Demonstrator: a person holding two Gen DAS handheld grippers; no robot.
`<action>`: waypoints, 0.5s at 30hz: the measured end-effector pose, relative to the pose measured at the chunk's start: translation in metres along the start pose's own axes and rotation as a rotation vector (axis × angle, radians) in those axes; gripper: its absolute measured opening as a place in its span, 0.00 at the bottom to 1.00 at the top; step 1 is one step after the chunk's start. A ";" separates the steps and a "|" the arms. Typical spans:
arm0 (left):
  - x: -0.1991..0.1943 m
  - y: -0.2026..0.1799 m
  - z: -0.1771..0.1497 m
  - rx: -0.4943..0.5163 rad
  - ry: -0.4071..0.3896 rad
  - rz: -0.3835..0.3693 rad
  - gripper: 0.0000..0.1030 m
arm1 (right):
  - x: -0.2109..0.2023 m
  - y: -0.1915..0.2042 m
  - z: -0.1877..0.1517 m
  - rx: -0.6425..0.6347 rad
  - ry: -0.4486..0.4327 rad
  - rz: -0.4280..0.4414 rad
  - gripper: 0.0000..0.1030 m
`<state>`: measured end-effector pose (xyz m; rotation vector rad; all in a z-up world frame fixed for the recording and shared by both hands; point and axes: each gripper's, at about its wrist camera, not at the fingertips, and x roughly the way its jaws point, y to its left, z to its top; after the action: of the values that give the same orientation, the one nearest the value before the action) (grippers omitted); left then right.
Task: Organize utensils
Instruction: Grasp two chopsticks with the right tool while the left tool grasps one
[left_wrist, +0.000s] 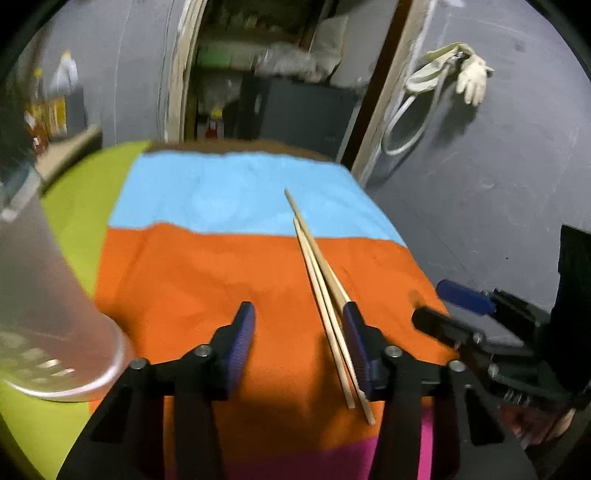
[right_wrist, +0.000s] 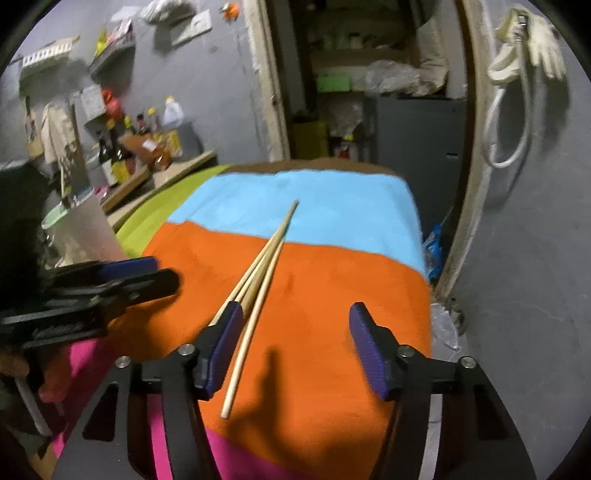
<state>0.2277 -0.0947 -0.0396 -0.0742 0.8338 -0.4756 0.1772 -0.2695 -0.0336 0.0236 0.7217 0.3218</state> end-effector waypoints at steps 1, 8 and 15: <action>0.003 0.001 0.001 -0.001 0.010 -0.005 0.37 | 0.005 0.003 0.000 -0.013 0.026 0.004 0.49; 0.020 0.001 0.006 0.020 0.078 -0.030 0.30 | 0.032 0.013 -0.002 -0.060 0.133 0.003 0.39; 0.036 0.005 0.007 0.009 0.130 -0.038 0.27 | 0.046 0.008 0.002 -0.045 0.172 -0.012 0.36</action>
<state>0.2551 -0.1068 -0.0609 -0.0519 0.9588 -0.5239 0.2090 -0.2478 -0.0606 -0.0513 0.8847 0.3316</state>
